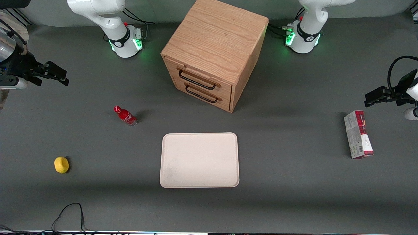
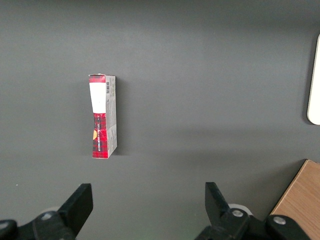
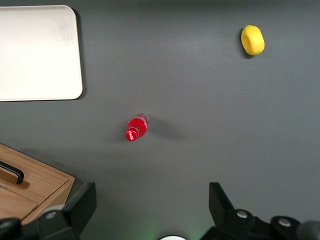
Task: Open upper drawer
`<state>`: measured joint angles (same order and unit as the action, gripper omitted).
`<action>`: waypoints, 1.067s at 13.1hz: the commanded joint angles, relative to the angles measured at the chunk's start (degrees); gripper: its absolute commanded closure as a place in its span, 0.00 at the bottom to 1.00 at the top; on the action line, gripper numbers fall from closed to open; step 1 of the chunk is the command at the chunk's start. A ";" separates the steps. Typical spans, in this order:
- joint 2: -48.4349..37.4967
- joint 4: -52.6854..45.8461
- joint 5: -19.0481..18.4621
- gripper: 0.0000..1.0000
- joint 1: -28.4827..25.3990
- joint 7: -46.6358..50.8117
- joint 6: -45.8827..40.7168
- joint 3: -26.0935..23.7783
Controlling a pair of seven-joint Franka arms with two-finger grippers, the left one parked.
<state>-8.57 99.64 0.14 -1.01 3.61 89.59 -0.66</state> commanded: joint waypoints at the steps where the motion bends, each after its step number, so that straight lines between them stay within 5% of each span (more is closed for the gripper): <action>1: 1.01 -1.90 -0.31 0.00 -0.48 -0.80 -1.44 0.31; 6: 7.93 -9.79 -0.05 0.00 -0.57 -0.27 -1.00 -1.52; 14: 18.04 -16.48 0.92 0.00 -0.75 -8.08 -0.82 -18.30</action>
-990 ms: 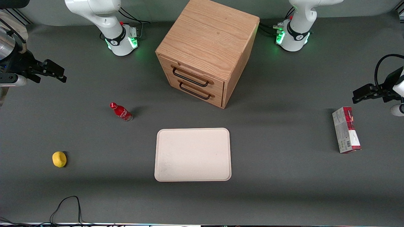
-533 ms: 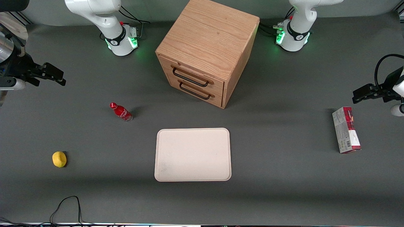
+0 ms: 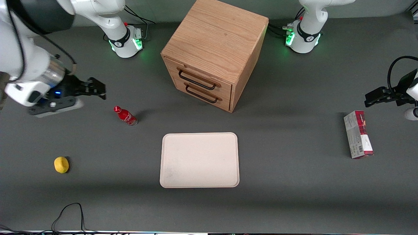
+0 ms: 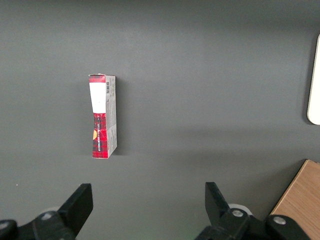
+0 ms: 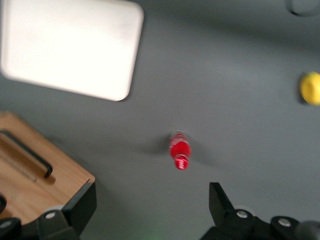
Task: Open upper drawer
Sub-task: 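Move the right gripper toward the cabinet's upper drawer handle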
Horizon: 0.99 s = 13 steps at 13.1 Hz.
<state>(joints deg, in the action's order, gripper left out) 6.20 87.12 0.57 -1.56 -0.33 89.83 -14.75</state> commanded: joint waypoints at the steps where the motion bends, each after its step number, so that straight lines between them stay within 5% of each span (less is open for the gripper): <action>1: 4.33 -4.93 0.48 0.00 -0.20 -4.24 -1.06 -7.10; 7: 10.57 -6.96 1.44 0.00 -0.20 -4.42 -0.97 -22.93; 13: 16.46 -6.26 4.70 0.00 -0.29 -9.85 -0.45 -27.88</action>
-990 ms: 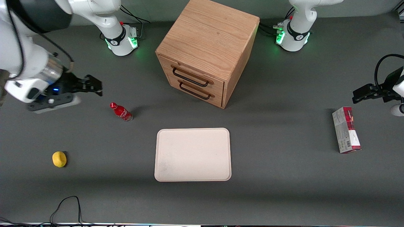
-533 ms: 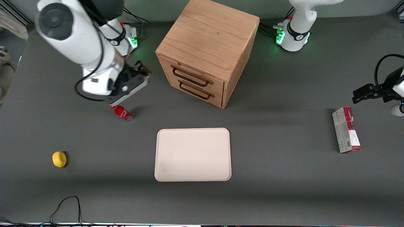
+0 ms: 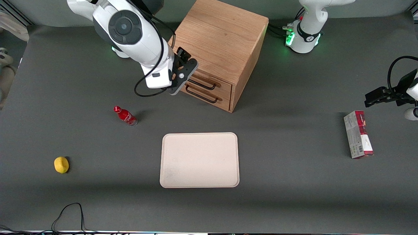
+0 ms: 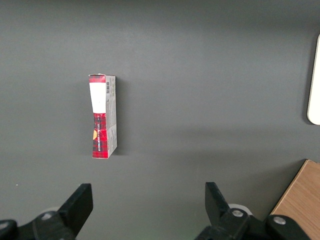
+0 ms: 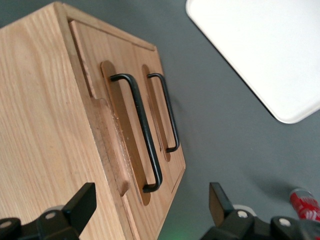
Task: Open upper drawer
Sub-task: 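Move the right gripper toward the cabinet's upper drawer handle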
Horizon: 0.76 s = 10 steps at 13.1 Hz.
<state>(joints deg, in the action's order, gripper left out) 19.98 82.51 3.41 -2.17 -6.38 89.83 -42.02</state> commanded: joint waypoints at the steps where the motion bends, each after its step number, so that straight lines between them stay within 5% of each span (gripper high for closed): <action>1: 3.74 -1.48 2.22 0.00 0.32 -4.42 -0.45 -0.61; 10: 5.24 6.26 1.43 0.00 0.24 -8.63 6.58 -1.75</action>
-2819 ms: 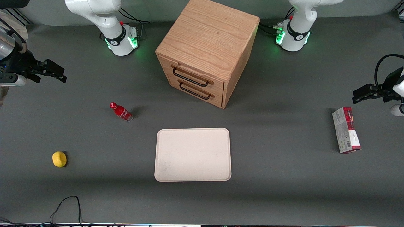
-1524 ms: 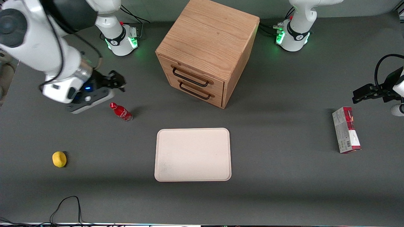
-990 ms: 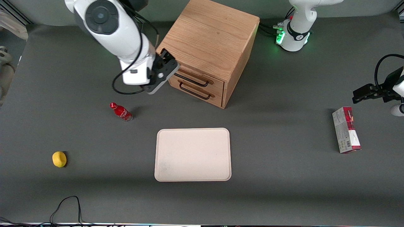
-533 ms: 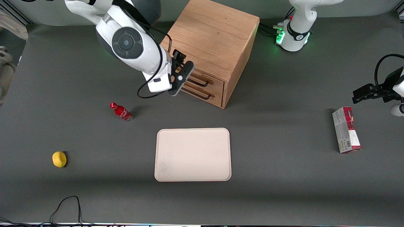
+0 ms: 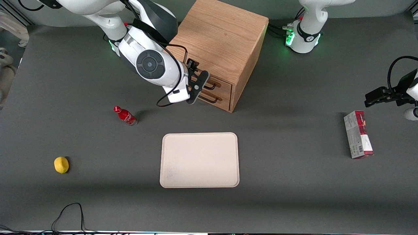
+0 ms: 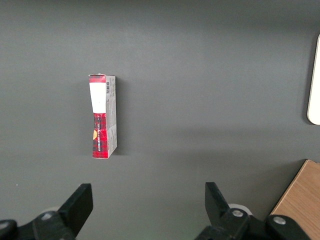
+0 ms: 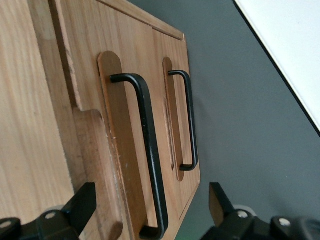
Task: Open upper drawer
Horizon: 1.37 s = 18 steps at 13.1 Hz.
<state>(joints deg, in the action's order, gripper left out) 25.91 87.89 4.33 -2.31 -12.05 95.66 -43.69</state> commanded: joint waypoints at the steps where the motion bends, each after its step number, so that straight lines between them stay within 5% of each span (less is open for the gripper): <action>1: -0.60 0.88 0.51 0.00 0.38 -3.50 0.76 -0.08; 18: 2.30 5.89 -6.43 0.00 0.47 -7.19 10.24 0.36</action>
<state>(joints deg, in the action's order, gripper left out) 27.29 93.77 -0.34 -1.98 -17.97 104.21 -43.16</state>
